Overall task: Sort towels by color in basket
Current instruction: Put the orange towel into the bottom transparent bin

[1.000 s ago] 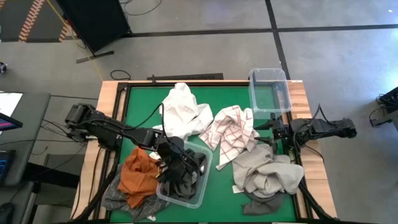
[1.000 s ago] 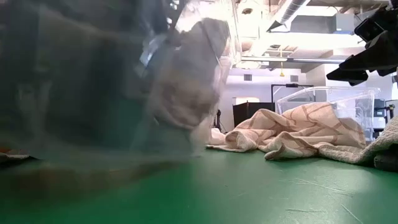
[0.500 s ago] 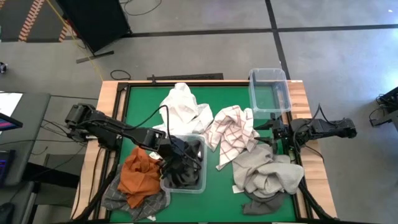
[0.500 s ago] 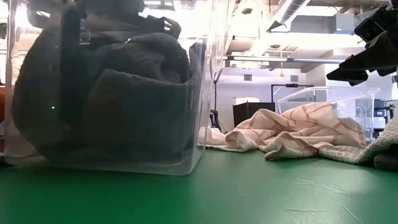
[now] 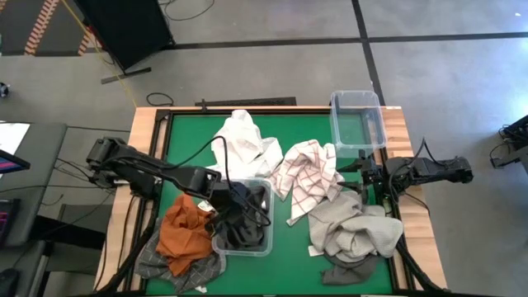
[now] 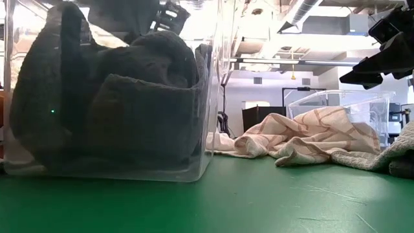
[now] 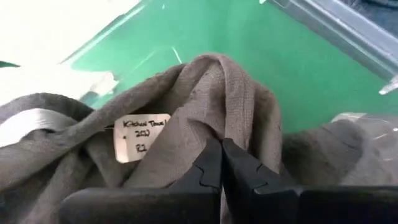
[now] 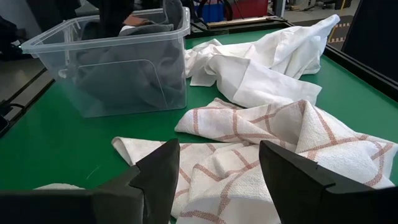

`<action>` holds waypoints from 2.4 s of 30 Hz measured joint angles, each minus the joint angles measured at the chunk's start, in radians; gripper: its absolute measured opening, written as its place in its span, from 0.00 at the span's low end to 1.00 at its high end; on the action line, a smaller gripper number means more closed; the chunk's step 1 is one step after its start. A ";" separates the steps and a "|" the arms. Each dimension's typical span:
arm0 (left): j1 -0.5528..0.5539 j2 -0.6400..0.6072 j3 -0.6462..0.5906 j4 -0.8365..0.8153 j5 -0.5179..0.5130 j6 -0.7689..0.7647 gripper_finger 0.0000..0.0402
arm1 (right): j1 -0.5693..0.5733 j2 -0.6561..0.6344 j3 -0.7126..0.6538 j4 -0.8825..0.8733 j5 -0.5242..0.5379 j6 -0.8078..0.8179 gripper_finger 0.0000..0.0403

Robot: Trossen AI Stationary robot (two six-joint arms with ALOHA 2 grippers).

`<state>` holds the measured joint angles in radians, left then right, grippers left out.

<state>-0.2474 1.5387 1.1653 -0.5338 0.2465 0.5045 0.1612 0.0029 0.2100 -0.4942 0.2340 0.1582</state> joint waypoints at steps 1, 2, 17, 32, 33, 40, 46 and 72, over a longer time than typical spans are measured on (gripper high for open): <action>0.000 0.000 0.012 -0.019 -0.011 0.000 0.00 | 0.000 0.000 0.000 0.000 0.000 0.000 0.62; 0.000 0.000 0.022 -0.039 -0.018 0.000 0.00 | 0.000 0.000 0.000 0.000 0.000 0.000 0.62; -0.084 -0.041 0.057 0.065 0.123 -0.194 0.00 | 0.000 0.000 0.000 0.000 0.000 0.000 0.62; -0.433 -0.095 0.057 -0.091 -0.392 -0.428 0.11 | 0.000 0.000 0.000 0.000 0.000 0.000 0.62; -0.446 -0.097 0.057 -0.082 -0.415 -0.436 0.15 | 0.000 0.000 0.000 0.000 0.000 0.000 0.62; -0.494 -0.098 0.057 -0.084 -0.483 -0.509 0.41 | 0.000 0.000 0.000 0.000 0.000 0.000 0.62; -0.493 -0.097 -0.002 -0.076 -0.489 -0.527 0.52 | 0.000 0.000 0.000 0.000 0.000 0.000 0.62; -0.329 -0.098 -0.174 0.186 -0.434 -0.220 0.24 | 0.000 0.000 0.000 0.000 0.000 0.000 0.62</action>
<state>-0.5769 1.4406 0.9916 -0.3478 -0.1870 0.2840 0.1612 0.0029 0.2098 -0.4942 0.2340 0.1583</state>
